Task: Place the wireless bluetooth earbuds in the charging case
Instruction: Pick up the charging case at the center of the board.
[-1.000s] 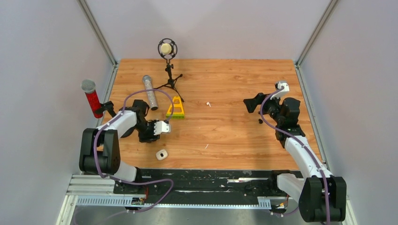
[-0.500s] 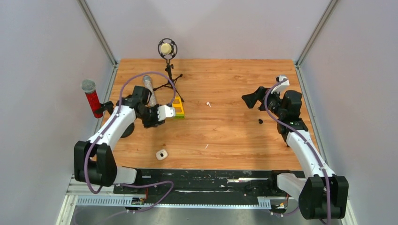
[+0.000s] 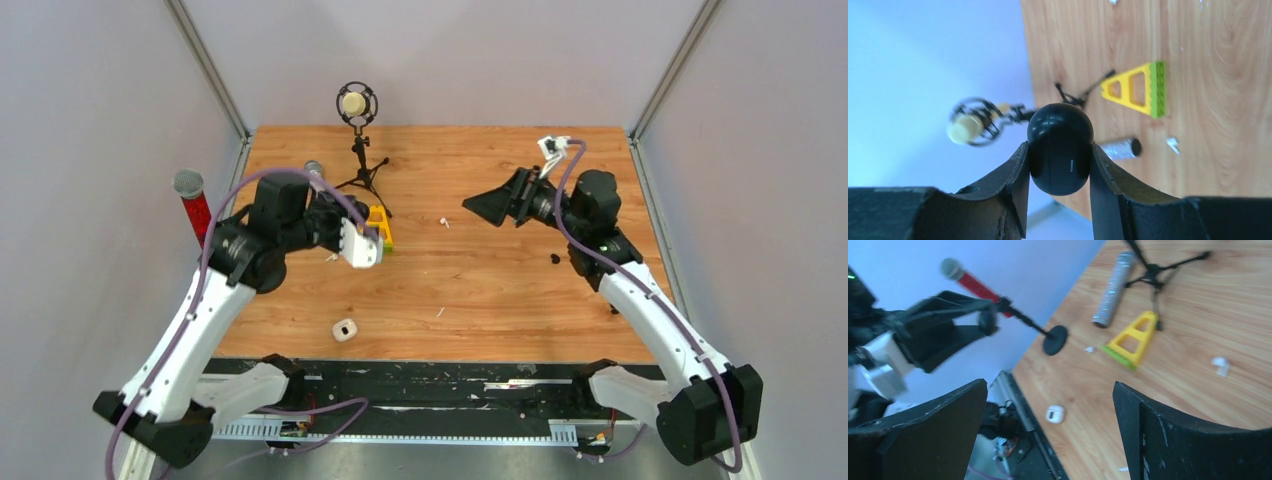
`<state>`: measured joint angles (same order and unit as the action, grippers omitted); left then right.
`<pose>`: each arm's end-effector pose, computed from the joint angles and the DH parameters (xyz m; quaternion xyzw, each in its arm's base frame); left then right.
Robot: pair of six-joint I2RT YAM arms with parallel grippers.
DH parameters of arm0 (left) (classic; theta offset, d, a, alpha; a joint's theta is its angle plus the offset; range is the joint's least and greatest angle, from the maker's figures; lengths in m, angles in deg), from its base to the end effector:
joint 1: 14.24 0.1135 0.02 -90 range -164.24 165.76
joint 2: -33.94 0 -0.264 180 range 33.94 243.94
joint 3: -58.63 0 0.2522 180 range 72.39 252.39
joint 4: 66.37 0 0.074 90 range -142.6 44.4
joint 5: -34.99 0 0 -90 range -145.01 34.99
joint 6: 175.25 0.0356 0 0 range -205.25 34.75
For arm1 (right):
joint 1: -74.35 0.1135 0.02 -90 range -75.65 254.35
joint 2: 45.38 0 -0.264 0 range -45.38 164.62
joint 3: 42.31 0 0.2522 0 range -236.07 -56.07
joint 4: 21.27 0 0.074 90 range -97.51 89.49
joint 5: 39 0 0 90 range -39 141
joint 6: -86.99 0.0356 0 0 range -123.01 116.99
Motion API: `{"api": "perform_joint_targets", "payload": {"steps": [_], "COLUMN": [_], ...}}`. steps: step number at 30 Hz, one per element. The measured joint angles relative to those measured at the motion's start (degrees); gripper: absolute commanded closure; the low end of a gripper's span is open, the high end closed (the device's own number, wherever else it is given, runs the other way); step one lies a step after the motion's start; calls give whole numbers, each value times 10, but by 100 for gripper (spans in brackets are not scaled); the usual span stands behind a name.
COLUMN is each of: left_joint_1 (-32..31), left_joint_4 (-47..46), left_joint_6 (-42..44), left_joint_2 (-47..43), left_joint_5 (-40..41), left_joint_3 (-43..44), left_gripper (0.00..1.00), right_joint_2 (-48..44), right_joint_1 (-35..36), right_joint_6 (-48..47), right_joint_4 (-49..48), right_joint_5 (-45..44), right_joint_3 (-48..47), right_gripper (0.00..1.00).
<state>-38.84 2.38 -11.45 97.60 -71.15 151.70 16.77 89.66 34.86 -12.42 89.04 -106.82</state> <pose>0.1834 -0.0949 0.4053 0.7167 0.5393 0.0610 0.4380 0.2354 0.0872 0.3458 -0.0749 0.7341 0.4992 0.4542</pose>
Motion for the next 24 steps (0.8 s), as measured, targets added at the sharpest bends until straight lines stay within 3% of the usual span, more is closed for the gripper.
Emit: {"api": "perform_joint_targets", "payload": {"steps": [6, 12, 20, 24], "left_joint_1": [-73, -92, -93, -93], "left_joint_4": [-125, -215, -300, -315], "left_joint_6": [116, 99, 30, 5], "left_joint_2": [-132, -88, -80, -85], "left_joint_5": [-25, -28, -29, -39], "left_joint_3": [-172, -181, -181, -181], "left_gripper": [88, 92, 91, 90], "right_joint_2": [58, 127, 170, 169], "right_joint_1": [151, 242, 290, 295], "right_joint_6": [10, -42, -103, -125], "right_joint_4": [-44, -45, -43, -46], "right_joint_5": [-11, -65, -104, -130], "right_joint_3": [-94, -154, -161, -161], "right_gripper": [0, 2, 6, 18]}}
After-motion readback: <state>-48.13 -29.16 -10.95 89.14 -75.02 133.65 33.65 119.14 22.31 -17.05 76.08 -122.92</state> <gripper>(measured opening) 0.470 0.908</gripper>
